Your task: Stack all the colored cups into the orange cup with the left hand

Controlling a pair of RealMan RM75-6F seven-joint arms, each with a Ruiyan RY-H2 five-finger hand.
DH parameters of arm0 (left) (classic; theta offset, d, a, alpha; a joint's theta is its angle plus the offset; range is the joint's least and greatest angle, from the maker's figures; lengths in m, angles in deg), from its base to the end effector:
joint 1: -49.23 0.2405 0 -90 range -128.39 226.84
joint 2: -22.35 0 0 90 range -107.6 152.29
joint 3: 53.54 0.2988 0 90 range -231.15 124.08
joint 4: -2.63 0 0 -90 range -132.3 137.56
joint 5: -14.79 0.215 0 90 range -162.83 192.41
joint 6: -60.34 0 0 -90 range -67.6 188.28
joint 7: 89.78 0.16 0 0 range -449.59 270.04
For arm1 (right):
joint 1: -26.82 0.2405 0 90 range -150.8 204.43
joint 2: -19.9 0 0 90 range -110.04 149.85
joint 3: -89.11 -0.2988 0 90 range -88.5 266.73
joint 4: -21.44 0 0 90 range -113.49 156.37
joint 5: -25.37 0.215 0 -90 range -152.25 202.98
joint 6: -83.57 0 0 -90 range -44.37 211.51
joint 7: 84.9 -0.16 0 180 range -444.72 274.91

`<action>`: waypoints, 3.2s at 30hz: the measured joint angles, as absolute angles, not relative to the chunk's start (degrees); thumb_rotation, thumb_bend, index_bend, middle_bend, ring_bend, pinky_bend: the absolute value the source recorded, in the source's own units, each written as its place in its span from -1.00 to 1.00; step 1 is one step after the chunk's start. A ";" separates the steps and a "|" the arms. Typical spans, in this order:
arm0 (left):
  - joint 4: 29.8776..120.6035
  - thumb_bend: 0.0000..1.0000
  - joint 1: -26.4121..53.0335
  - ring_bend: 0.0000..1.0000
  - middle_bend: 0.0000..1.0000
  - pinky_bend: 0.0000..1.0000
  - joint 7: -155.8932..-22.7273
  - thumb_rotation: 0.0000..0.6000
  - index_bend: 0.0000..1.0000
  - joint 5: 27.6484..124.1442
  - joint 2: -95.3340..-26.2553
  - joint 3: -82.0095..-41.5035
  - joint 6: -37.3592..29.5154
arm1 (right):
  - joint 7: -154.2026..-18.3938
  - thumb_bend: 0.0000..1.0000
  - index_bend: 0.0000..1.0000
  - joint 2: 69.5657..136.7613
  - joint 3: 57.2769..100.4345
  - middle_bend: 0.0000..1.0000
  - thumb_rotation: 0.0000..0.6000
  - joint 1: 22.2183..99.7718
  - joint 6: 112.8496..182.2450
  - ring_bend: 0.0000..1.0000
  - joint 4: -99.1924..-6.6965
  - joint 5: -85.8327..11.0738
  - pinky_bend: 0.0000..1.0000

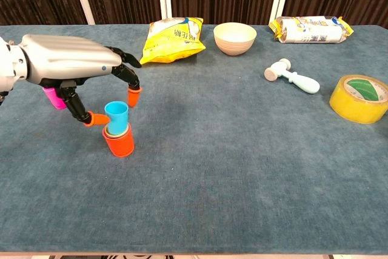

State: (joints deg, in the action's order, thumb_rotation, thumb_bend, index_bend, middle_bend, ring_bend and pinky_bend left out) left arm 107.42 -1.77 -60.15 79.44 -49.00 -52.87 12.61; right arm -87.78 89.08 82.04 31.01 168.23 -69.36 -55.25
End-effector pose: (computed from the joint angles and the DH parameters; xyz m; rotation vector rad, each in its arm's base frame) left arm -0.1437 0.3414 0.0164 -2.2893 -0.6834 -0.6803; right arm -0.3604 -0.2112 0.1593 1.2186 -0.9895 0.9805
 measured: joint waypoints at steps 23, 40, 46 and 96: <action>102.06 -0.58 3.87 -1.00 -0.50 -1.00 -64.86 1.00 -0.51 77.00 -44.70 -52.32 5.94 | -87.32 -0.35 -0.82 89.20 82.11 -0.91 1.00 30.97 168.25 -0.81 -69.73 -55.24 -0.99; 83.17 -0.53 6.46 -1.00 -0.49 -1.00 -74.39 1.00 -0.42 76.69 -50.71 -53.65 10.26 | -85.98 -0.35 -0.82 90.15 82.34 -0.91 1.00 31.34 167.26 -0.81 -69.03 -54.74 -1.00; 80.65 -0.50 6.45 -1.00 -0.48 -1.00 -73.67 1.00 -0.36 76.47 -52.70 -54.12 11.31 | -86.09 -0.35 -0.82 90.18 82.38 -0.91 1.00 31.35 167.14 -0.81 -68.92 -54.71 -0.99; 75.26 -0.37 7.07 -1.00 -0.39 -0.98 -71.12 1.00 -0.07 76.81 -57.65 -56.17 12.68 | -85.27 -0.35 -0.82 91.10 82.71 -0.91 1.00 31.70 166.25 -0.81 -68.22 -54.52 -0.99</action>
